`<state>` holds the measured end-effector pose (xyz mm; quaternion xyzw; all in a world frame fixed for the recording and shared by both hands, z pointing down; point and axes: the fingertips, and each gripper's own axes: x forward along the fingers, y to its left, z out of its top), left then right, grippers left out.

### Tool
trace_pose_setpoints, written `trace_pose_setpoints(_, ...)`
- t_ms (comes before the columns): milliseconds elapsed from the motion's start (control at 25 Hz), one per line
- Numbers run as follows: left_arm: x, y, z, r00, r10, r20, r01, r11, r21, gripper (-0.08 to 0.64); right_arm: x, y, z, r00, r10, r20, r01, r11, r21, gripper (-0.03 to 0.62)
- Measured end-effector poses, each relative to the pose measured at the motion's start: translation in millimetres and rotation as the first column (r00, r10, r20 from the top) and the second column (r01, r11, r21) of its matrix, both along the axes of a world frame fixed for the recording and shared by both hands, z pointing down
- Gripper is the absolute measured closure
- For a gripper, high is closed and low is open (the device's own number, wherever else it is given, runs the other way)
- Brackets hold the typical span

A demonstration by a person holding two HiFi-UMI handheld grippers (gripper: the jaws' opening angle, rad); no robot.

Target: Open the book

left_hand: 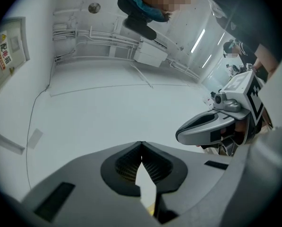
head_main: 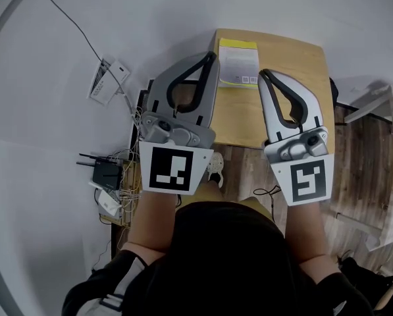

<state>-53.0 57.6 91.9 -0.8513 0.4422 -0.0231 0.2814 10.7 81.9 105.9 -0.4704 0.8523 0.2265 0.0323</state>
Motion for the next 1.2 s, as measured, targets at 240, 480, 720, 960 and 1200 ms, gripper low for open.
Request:
trace_pose_setpoints(240,-7.4,-46.7,2.6,0.999,0.039,-0.002,-0.039,0.999,-0.010,0.549,-11.1,-48.4,0.7,1.000,0.026,-0.004,-0.026,1.000,-0.009,0.563)
trace_pose_setpoints(480,-18.3,-91.0,2.5,0.997,0.074,-0.012,-0.074,0.997,-0.008,0.549,-24.6,-91.4,1.8,0.999,0.050,-0.002,-0.050,0.999,-0.023,0.563)
trace_pose_setpoints(720,-25.8,-125.9,4.5,0.994,0.110,-0.019,-0.110,0.994,-0.016,0.549,-32.6,-124.1,4.5,0.997,0.083,-0.007,-0.083,0.996,-0.035,0.563)
trace_pose_setpoints(960,-33.7,-150.6,9.2,0.990,0.137,-0.021,-0.137,0.990,-0.027,0.549,-47.7,-147.4,6.4,0.996,0.092,-0.009,-0.092,0.995,-0.037,0.563)
trace_pose_setpoints(1200,-42.1,-170.6,14.3,0.988,0.154,-0.021,-0.154,0.987,-0.036,0.549,-57.3,-166.9,10.5,0.994,0.109,-0.016,-0.109,0.993,-0.049,0.563)
